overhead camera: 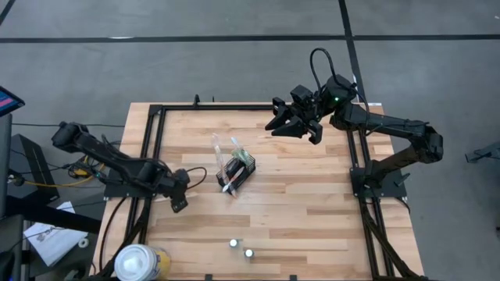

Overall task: Pick & Place toothbrushing station
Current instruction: Put the orange toothbrush into the wire organizer

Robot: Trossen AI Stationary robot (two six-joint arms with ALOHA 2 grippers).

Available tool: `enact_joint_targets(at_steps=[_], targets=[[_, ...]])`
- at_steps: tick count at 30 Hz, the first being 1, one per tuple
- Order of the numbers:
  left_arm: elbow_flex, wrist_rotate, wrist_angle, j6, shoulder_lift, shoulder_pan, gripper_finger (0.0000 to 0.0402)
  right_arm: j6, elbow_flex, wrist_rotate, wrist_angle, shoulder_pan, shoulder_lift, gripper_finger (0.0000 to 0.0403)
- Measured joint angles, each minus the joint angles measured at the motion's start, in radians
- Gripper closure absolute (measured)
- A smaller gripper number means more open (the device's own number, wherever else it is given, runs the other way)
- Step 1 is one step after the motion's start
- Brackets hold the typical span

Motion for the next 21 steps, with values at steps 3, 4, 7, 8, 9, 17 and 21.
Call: enact_joint_targets(at_steps=[3,4,7,8,9,17,21], targets=[[0.000,-0.004,-0.001,0.084,0.029,0.021,0.0208,0.000,0.000,0.001,0.000,0.000,0.000,0.0282],[0.000,-0.005,0.001,0.108,0.041,0.028,0.0209,0.000,0.000,0.001,0.000,0.000,0.000,0.0282],[0.000,-0.004,0.023,0.175,0.084,0.047,0.0210,0.000,0.000,0.002,0.000,0.000,0.000,0.0282],[0.000,-0.004,0.033,0.193,0.098,0.051,0.0210,0.000,0.000,0.004,0.000,0.000,0.000,0.0282],[0.000,-0.001,0.046,0.211,0.115,0.057,0.0210,-0.001,0.000,0.009,0.000,0.000,0.000,0.0282],[-0.058,0.055,0.229,0.234,0.217,0.088,0.0215,-0.008,0.000,0.030,0.000,0.000,0.000,0.0282],[-0.062,0.019,0.234,0.239,0.232,0.088,0.0258,-0.008,0.000,0.032,0.000,0.000,0.000,0.0282]])
